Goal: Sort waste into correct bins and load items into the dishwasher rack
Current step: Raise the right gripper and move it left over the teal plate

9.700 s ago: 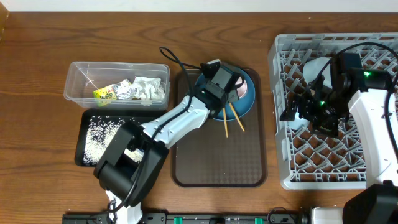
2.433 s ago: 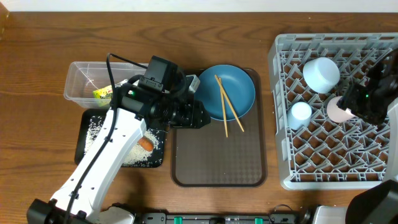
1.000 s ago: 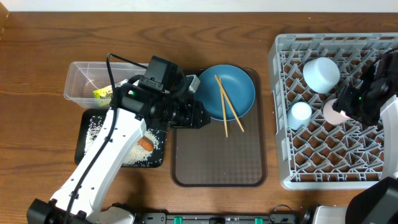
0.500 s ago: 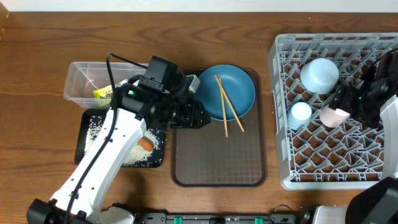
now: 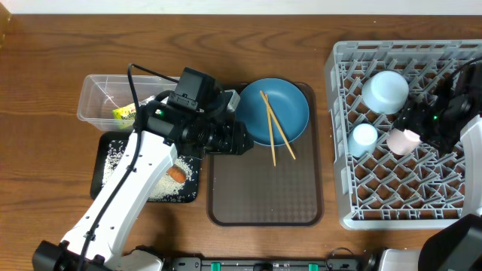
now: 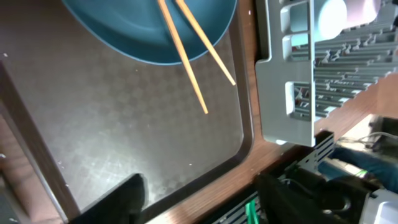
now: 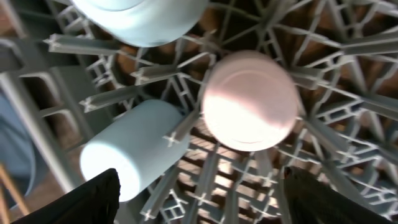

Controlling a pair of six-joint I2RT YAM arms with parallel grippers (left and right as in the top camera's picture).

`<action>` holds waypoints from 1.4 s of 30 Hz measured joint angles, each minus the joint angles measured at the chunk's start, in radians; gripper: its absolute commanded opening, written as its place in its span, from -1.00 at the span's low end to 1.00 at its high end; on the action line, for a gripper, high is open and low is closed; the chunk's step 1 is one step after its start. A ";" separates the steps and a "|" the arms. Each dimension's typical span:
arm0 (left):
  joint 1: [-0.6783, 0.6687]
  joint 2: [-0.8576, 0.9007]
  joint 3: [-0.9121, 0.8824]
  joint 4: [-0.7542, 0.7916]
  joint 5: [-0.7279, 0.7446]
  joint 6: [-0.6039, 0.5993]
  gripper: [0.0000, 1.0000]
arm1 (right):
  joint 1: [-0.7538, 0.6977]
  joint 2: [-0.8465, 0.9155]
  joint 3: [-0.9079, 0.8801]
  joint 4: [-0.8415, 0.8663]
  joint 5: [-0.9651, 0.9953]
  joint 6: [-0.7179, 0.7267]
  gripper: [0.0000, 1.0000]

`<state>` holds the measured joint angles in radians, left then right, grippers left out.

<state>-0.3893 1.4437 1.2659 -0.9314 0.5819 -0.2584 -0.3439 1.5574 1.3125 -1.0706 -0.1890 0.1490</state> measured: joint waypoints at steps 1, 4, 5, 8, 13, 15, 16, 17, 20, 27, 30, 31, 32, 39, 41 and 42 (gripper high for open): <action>0.000 0.000 0.000 0.000 -0.003 -0.004 0.64 | 0.005 0.000 0.000 0.001 -0.016 -0.004 0.61; 0.000 0.000 0.000 0.000 -0.008 -0.003 0.75 | 0.042 0.000 0.000 0.011 -0.055 -0.021 0.61; 0.000 0.000 0.000 0.000 -0.010 -0.003 0.79 | 0.066 0.000 0.000 0.016 -0.065 -0.026 0.60; 0.000 0.000 -0.001 0.000 -0.010 -0.003 0.86 | 0.151 0.000 0.000 0.034 -0.086 -0.047 0.60; 0.000 0.000 -0.001 0.000 -0.015 -0.003 0.92 | 0.310 0.000 0.000 0.084 -0.107 -0.089 0.67; 0.000 0.000 -0.001 0.000 -0.036 -0.003 0.93 | 0.356 0.000 0.000 0.101 -0.111 -0.102 0.87; 0.000 0.000 -0.001 0.000 -0.060 -0.003 0.94 | 0.382 0.000 0.000 0.112 -0.111 -0.105 0.99; 0.000 0.000 -0.001 0.000 -0.090 -0.002 0.95 | 0.407 0.000 0.000 0.119 -0.113 -0.106 0.99; 0.005 0.000 -0.001 0.000 -0.197 -0.003 0.97 | 0.465 0.000 0.000 0.145 -0.128 -0.118 0.97; 0.092 0.000 -0.001 0.015 -0.354 -0.003 0.98 | 0.566 0.000 -0.001 0.214 -0.104 -0.103 0.57; 0.144 0.000 -0.001 0.021 -0.377 -0.003 0.98 | 0.627 0.000 -0.001 0.227 -0.041 -0.100 0.44; 0.161 0.000 -0.001 0.020 -0.383 -0.003 0.98 | 0.649 0.000 -0.001 0.230 -0.017 -0.102 0.37; 0.172 0.000 -0.001 0.019 -0.388 -0.003 0.98 | 0.668 0.000 -0.001 0.233 0.008 -0.101 0.33; 0.192 0.000 -0.001 0.019 -0.402 -0.003 0.99 | 0.753 0.000 -0.001 0.272 0.119 -0.099 0.04; 0.192 0.000 -0.001 0.019 -0.402 -0.003 0.99 | 0.766 0.000 -0.001 0.285 0.134 -0.097 -0.05; 0.192 0.000 -0.001 0.019 -0.402 -0.003 0.99 | 0.772 0.000 -0.001 0.291 0.138 -0.097 -0.07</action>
<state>-0.1970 1.4437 1.2648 -0.9123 0.1795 -0.2611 0.4278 1.5578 1.3117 -0.7792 -0.0513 0.0517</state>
